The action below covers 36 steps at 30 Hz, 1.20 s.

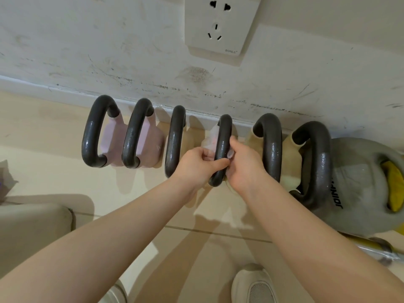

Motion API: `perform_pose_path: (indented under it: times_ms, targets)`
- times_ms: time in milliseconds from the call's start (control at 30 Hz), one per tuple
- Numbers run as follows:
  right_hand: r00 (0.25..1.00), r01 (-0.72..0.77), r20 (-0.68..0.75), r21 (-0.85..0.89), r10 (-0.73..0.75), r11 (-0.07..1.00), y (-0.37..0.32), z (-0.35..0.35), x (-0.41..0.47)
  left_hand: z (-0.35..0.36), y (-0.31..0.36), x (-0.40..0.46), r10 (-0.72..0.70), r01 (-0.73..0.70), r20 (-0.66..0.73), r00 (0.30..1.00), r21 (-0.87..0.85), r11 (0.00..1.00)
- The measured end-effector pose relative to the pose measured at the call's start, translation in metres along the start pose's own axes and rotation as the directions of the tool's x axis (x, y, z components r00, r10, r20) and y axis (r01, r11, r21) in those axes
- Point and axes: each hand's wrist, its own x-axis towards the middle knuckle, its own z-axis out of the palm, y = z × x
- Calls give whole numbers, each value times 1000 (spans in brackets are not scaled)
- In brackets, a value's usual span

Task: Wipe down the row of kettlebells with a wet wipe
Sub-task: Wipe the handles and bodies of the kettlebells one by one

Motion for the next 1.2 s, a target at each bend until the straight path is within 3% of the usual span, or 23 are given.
perform_pose_path:
  times_ms: [100, 167, 233, 333, 400, 500, 600, 633, 700, 833, 933, 1000, 1033, 1100, 1167, 1200]
  targets:
    - [964, 267, 26, -152, -266, 952, 27, -10, -7, -2, -3, -3, -160, 157, -4, 987, -166, 974]
    - [894, 443, 86, -303, -439, 844, 43, -14, -12, -6, 1, -10, -233, 232, 25, 972, -254, 939]
    - [789, 604, 188, -410, -585, 684, 56, -20, -19, -10, 1, -11, -233, 237, 49, 971, -289, 928]
    - [636, 699, 361, -644, -682, 311, 67, -37, -17, -15, 0, -7, -145, 156, 58, 988, -300, 941]
    - [563, 646, 472, -763, -678, 6, 73, -49, -6, -16, 8, -10, -108, 111, 24, 994, -300, 947]
    - [465, 585, 662, -728, -589, -357, 67, -53, 0, -17, 11, -9, -58, 50, -20, 998, -293, 955]
    - [426, 540, 833, -547, -352, -640, 63, -43, -1, -24, 11, -10, -60, 57, 2, 998, -348, 936]
    - [488, 505, 834, -509, -256, -697, 65, -41, -2, -26, 8, -9, -63, 63, 11, 998, -322, 945]
    - [446, 368, 890, -282, -98, -886, 74, -49, 9, -30, 6, -13, -54, 59, 27, 998, -289, 956]
    - [430, 326, 903, -164, -9, -931, 66, -49, 9, -30, 7, -18, -54, 62, 36, 998, -293, 954]
    - [476, 248, 879, -96, 35, -964, 67, -51, 7, -31, 9, -25, -69, 83, 54, 996, -320, 944]
    - [410, 227, 909, -29, 68, -973, 67, -54, 10, -31, 11, -27, -71, 77, 31, 997, -308, 948]
    - [368, 293, 926, -33, 81, -956, 64, -54, 10, -32, 10, -26, -71, 76, 28, 997, -299, 951]
    - [360, 541, 933, -203, 7, -816, 59, -54, -1, -31, 11, -25, -91, 93, 20, 996, -293, 952]
    - [423, 691, 856, -517, -297, -505, 52, -55, -27, -29, 9, -23, -134, 131, 6, 991, -264, 956]
    - [484, 700, 732, -653, -479, -291, 48, -58, -40, -26, 8, -22, -155, 152, 8, 988, -238, 959]
